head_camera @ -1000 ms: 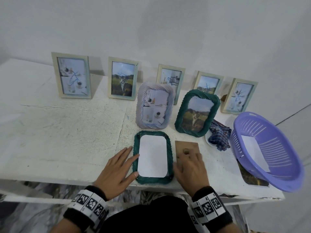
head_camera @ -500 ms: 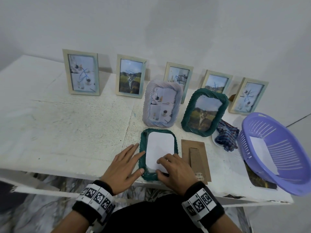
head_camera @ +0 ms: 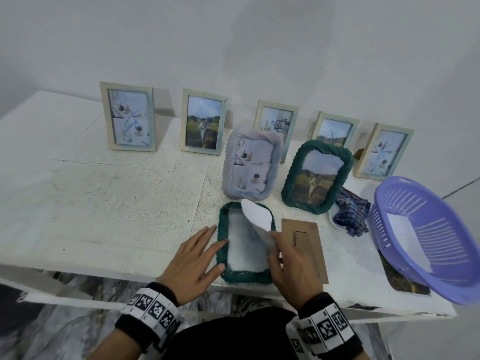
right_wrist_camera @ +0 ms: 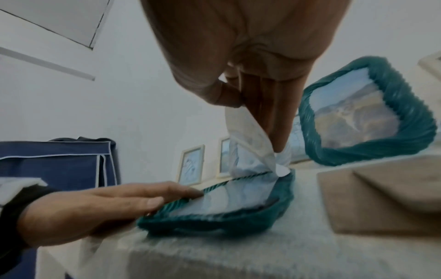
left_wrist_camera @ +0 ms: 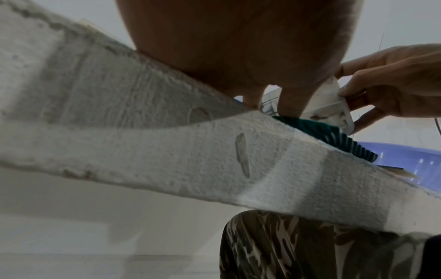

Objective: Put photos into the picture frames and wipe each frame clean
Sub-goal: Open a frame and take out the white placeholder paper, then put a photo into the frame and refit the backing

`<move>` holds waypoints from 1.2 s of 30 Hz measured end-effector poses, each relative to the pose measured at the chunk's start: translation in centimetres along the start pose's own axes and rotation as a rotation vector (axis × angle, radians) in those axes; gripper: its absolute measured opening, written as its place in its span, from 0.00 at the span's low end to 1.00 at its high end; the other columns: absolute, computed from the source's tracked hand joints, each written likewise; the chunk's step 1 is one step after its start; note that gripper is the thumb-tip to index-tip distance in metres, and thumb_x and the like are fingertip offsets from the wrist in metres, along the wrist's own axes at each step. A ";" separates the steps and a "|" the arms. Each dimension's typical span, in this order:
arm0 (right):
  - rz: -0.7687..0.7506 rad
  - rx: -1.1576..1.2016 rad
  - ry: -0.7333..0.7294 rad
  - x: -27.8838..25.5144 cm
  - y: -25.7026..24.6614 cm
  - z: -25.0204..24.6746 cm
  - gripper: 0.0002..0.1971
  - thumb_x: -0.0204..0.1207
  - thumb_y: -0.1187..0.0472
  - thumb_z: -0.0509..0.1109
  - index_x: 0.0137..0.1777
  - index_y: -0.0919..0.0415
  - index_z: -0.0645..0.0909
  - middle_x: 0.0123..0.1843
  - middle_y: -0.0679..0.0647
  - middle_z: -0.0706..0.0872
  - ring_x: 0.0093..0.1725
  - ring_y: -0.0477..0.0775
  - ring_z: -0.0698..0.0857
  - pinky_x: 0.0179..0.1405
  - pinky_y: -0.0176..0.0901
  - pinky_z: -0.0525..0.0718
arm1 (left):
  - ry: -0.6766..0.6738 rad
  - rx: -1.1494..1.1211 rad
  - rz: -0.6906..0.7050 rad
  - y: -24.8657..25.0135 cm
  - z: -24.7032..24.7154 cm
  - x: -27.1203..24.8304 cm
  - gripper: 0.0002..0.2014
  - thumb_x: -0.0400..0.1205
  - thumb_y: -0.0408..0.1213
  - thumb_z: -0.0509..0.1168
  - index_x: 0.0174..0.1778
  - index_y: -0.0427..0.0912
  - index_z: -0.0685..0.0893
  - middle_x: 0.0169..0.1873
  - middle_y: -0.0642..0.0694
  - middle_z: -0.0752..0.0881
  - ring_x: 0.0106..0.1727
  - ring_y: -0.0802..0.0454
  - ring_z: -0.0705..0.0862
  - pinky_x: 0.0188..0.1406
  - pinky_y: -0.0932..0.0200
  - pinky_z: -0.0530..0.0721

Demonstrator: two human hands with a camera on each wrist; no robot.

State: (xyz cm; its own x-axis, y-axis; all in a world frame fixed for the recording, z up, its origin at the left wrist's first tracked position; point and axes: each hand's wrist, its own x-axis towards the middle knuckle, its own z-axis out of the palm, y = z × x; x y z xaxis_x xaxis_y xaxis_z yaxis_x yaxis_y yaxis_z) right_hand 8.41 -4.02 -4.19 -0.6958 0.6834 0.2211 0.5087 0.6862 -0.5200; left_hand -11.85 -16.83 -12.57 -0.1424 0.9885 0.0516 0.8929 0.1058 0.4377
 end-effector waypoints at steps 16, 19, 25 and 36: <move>0.497 0.130 0.287 -3.4 5.6 -6.1 0.29 0.79 0.69 0.64 0.77 0.47 0.66 0.51 0.59 0.90 0.42 0.60 0.89 0.37 0.58 0.89 | -0.020 0.017 0.032 0.1 -0.2 -0.1 0.24 0.87 0.61 0.42 0.81 0.70 0.54 0.85 0.50 0.47 0.85 0.52 0.42 0.78 0.54 0.49; 0.524 0.178 0.287 -4.2 6.2 -6.5 0.29 0.79 0.68 0.64 0.77 0.45 0.66 0.50 0.56 0.89 0.42 0.56 0.88 0.37 0.60 0.90 | -0.012 -0.007 0.037 0.1 -0.3 -0.1 0.24 0.86 0.62 0.42 0.80 0.71 0.55 0.85 0.53 0.48 0.85 0.54 0.43 0.78 0.53 0.52; 0.537 0.277 0.334 -6.1 8.5 -7.6 0.28 0.80 0.68 0.65 0.69 0.34 0.71 0.41 0.48 0.85 0.39 0.52 0.87 0.40 0.62 0.90 | 0.011 -0.108 -0.005 1.0 -1.4 0.2 0.29 0.84 0.65 0.46 0.82 0.66 0.52 0.84 0.58 0.45 0.85 0.56 0.45 0.81 0.45 0.57; 0.736 0.444 0.398 -17.4 17.1 -13.0 0.20 0.78 0.73 0.66 0.48 0.44 0.86 0.30 0.45 0.87 0.38 0.55 0.87 0.36 0.45 0.90 | 0.129 -0.206 0.354 18.6 1.6 12.9 0.23 0.84 0.55 0.57 0.75 0.54 0.74 0.82 0.50 0.61 0.82 0.48 0.59 0.77 0.46 0.65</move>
State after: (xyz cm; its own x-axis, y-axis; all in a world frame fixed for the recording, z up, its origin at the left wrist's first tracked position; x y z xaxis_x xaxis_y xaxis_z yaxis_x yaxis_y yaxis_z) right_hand 35.82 -0.98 -6.21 -0.0118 0.9978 -0.0648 0.4541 -0.0524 -0.8894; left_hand 3.64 -1.91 -5.19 0.0939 0.9369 0.3369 0.7944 -0.2745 0.5419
